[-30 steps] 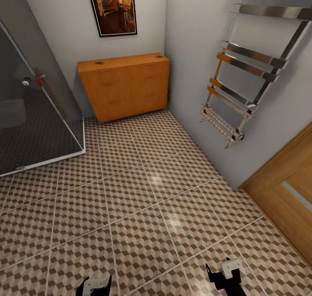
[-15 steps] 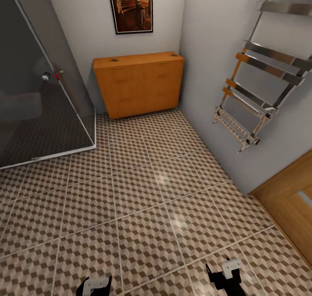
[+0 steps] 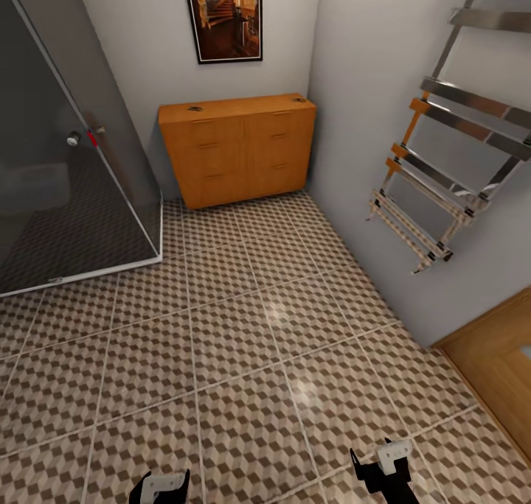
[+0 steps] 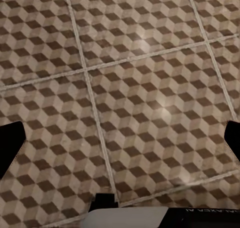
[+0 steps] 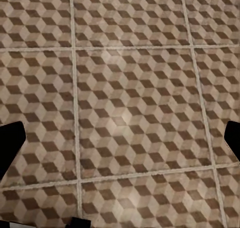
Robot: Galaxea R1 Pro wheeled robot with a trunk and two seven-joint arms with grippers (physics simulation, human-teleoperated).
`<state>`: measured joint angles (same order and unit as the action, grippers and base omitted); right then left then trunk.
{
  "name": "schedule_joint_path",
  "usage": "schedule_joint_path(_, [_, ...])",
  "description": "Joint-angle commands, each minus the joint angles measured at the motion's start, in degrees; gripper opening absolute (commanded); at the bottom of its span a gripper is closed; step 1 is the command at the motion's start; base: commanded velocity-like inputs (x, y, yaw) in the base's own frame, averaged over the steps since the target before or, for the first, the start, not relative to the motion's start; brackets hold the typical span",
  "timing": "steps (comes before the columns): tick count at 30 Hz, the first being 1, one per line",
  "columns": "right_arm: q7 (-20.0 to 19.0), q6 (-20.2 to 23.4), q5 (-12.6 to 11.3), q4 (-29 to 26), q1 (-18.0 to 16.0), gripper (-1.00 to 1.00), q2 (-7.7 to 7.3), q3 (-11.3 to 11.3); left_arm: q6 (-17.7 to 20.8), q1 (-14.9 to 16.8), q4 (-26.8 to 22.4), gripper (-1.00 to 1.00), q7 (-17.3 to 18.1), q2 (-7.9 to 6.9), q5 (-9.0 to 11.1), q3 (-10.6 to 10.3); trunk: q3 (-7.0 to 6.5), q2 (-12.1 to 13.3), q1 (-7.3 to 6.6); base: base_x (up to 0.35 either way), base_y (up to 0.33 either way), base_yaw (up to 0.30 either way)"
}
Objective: Take the four mousetraps from the cabinet in the bathroom and place them on the bathroom floor. Make sure all four end up on the same floor surface, and ensure that at least two of them are either under or directly next to the same bathroom sink.
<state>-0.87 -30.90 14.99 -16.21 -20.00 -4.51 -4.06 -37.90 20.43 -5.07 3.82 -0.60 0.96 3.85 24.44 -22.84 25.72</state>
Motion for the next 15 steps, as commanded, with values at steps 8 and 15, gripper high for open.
schedule_joint_path(8, [-0.1,-0.2,0.5,0.0,0.0,1.00,0.03,-0.4,-0.2,0.0,0.1,1.00,0.4,0.01,0.1,0.4,-0.67,-0.1,0.06,0.124,0.000,0.000])
schedule_joint_path(15, [-0.1,-0.2,0.5,0.0,0.0,1.00,0.03,-0.4,-0.2,0.0,0.1,1.00,0.4,-0.01,0.1,0.4,-1.34,-0.1,0.06,0.006,0.000,0.000])
